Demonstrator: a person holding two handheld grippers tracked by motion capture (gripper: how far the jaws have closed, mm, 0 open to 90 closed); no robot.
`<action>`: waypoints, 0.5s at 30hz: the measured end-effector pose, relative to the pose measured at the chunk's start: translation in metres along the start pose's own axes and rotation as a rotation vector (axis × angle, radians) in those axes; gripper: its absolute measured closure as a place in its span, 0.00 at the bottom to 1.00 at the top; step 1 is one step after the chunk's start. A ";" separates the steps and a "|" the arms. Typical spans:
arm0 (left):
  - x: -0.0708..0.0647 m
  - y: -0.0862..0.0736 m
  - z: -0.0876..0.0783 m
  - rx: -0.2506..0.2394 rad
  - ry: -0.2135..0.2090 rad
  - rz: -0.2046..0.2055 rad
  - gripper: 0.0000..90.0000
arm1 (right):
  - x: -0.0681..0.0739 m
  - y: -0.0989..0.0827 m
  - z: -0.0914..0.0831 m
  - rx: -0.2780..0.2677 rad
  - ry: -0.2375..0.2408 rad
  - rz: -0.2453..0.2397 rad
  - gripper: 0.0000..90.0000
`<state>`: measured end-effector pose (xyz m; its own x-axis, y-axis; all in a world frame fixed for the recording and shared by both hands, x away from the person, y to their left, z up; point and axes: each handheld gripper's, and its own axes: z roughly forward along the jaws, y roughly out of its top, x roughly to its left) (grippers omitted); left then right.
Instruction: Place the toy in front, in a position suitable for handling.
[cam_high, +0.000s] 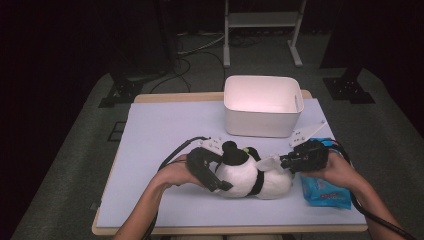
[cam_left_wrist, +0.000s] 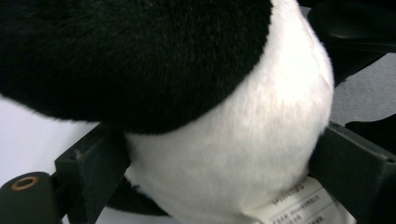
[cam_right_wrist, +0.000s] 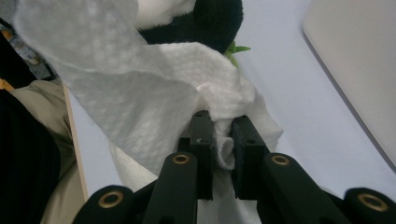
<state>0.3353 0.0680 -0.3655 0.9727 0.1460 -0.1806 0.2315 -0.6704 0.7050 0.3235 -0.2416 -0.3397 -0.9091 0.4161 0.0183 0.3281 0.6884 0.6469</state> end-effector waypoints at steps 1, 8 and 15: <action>0.001 0.001 -0.001 -0.013 -0.004 -0.004 0.10 | -0.001 -0.001 0.001 -0.004 0.000 -0.002 0.89; 0.001 0.004 -0.007 -0.038 0.013 0.031 0.27 | 0.000 0.001 -0.001 -0.021 -0.016 -0.041 0.89; 0.001 0.011 -0.023 -0.066 0.028 0.063 0.33 | 0.002 0.013 -0.004 -0.053 -0.025 -0.058 0.89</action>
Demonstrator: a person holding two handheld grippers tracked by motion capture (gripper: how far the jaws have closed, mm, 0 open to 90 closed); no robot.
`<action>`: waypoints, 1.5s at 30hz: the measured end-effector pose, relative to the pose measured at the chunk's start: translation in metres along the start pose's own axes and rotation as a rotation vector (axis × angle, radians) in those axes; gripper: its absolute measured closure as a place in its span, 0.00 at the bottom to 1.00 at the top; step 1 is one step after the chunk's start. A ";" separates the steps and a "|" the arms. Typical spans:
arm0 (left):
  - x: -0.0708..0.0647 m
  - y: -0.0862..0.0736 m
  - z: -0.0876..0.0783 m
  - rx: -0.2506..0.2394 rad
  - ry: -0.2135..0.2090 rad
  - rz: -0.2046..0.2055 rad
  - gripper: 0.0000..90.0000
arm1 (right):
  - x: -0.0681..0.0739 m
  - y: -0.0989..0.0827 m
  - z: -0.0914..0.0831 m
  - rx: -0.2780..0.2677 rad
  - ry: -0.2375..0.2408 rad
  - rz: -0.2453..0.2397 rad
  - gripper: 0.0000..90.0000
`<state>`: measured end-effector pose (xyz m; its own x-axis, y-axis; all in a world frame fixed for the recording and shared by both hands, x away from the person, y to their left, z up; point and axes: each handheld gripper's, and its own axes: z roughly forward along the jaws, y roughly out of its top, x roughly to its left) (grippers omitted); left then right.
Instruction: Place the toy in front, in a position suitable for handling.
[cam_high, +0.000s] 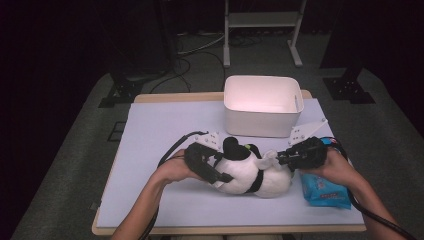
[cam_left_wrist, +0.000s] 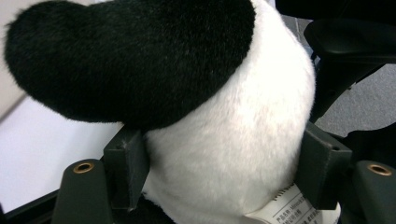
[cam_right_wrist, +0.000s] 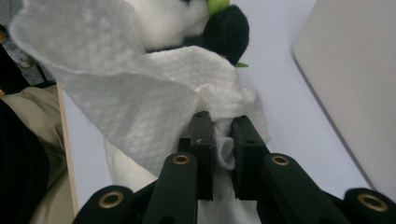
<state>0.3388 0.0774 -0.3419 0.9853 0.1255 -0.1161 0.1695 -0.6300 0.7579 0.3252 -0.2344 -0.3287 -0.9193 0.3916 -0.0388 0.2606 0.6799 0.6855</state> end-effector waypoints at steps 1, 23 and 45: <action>-0.001 0.002 -0.003 0.005 0.002 0.004 0.33 | 0.000 0.003 0.001 0.001 0.003 -0.002 0.89; -0.010 0.024 -0.035 0.033 0.045 0.052 0.35 | 0.018 0.032 0.019 0.001 0.049 -0.085 0.89; -0.005 0.017 -0.030 0.024 0.040 0.036 0.16 | 0.012 0.006 0.021 0.003 0.047 -0.013 0.89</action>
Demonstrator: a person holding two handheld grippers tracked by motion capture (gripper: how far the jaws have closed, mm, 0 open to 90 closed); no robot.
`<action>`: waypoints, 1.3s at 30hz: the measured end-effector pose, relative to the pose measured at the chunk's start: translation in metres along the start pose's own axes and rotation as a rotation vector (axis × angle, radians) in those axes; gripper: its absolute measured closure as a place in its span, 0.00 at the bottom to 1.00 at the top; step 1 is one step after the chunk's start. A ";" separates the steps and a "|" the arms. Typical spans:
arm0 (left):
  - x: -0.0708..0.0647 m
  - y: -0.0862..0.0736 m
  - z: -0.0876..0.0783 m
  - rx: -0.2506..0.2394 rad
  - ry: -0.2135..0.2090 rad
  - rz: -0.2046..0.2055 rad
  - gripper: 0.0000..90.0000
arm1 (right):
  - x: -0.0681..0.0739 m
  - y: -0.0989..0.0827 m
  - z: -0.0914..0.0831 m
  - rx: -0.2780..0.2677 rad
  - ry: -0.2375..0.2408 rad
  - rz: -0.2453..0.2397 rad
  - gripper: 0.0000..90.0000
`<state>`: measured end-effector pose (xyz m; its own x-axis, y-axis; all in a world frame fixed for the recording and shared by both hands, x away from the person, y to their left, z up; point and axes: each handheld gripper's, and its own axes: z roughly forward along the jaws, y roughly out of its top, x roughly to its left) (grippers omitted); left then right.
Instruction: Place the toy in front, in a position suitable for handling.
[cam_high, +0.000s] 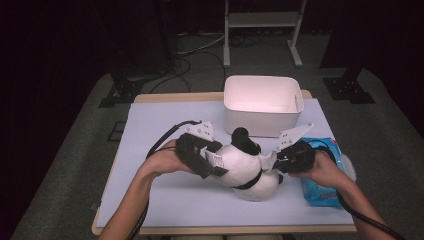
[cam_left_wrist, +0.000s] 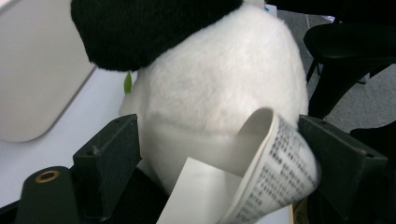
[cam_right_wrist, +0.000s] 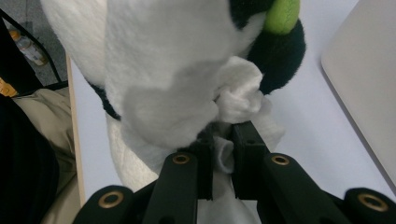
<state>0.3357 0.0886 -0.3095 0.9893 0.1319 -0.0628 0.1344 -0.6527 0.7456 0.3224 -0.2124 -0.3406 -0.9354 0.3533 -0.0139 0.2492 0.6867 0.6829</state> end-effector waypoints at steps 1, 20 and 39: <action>0.000 -0.002 0.003 0.000 -0.009 0.000 0.14 | 0.000 -0.002 -0.001 0.001 0.004 0.004 0.89; -0.002 0.011 -0.003 -0.044 0.006 0.047 0.43 | -0.001 -0.013 -0.007 -0.074 0.002 0.058 0.90; -0.001 0.008 -0.019 -0.069 0.017 0.028 0.41 | 0.002 0.000 0.006 -0.086 0.032 0.042 0.90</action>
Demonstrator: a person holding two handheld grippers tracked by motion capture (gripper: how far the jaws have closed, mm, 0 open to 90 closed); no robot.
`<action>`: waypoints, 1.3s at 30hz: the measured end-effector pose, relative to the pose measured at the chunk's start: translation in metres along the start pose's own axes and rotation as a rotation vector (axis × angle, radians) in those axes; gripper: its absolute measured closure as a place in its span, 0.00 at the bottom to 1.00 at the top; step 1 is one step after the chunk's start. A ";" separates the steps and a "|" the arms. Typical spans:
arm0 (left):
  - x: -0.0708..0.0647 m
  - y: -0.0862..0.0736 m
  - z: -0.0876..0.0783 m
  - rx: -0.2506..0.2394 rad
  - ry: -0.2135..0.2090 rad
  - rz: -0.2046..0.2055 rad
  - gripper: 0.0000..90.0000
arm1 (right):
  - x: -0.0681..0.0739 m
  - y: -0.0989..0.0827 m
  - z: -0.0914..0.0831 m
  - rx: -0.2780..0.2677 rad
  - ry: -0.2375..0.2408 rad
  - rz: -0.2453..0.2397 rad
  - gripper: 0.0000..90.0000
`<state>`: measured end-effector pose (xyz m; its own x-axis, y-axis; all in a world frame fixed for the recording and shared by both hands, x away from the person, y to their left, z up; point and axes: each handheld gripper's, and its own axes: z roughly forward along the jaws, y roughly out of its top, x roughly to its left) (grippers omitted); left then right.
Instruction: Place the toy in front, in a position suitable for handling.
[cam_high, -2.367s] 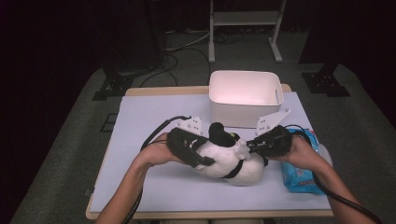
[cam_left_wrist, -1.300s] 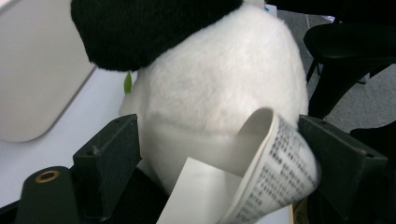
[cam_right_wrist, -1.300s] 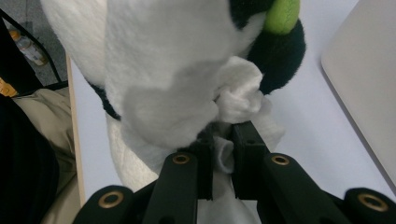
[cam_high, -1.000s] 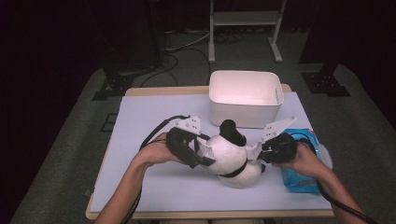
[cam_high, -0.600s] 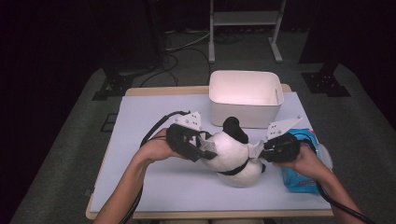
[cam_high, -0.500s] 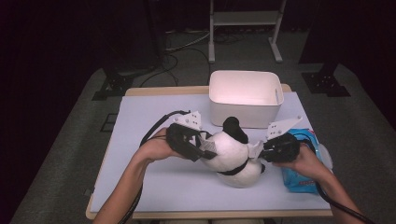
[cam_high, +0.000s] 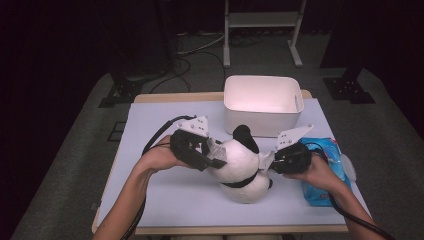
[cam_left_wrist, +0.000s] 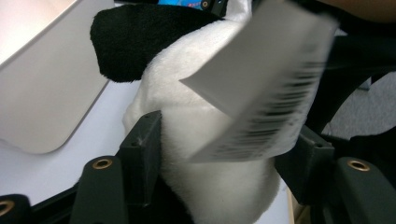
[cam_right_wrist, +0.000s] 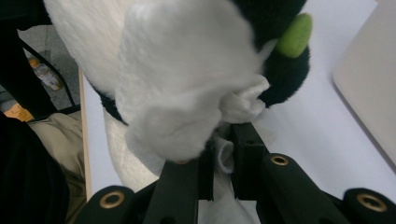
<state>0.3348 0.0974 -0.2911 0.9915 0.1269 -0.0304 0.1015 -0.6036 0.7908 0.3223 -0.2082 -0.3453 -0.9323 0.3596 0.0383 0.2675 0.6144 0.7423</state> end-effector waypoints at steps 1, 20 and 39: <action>0.000 0.000 0.001 -0.002 -0.003 0.003 0.40 | 0.000 0.001 -0.003 0.002 -0.006 0.000 0.90; -0.005 0.013 0.015 -0.007 -0.008 0.025 0.37 | 0.006 0.045 -0.048 0.023 -0.096 -0.117 0.90; -0.009 0.025 0.026 0.008 -0.005 0.048 0.34 | 0.019 0.073 -0.045 0.036 -0.072 -0.187 0.90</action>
<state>0.3305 0.0603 -0.2870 0.9956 0.0938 0.0050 0.0540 -0.6153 0.7864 0.3130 -0.1879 -0.2602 -0.9470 0.2857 -0.1470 0.1010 0.6991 0.7079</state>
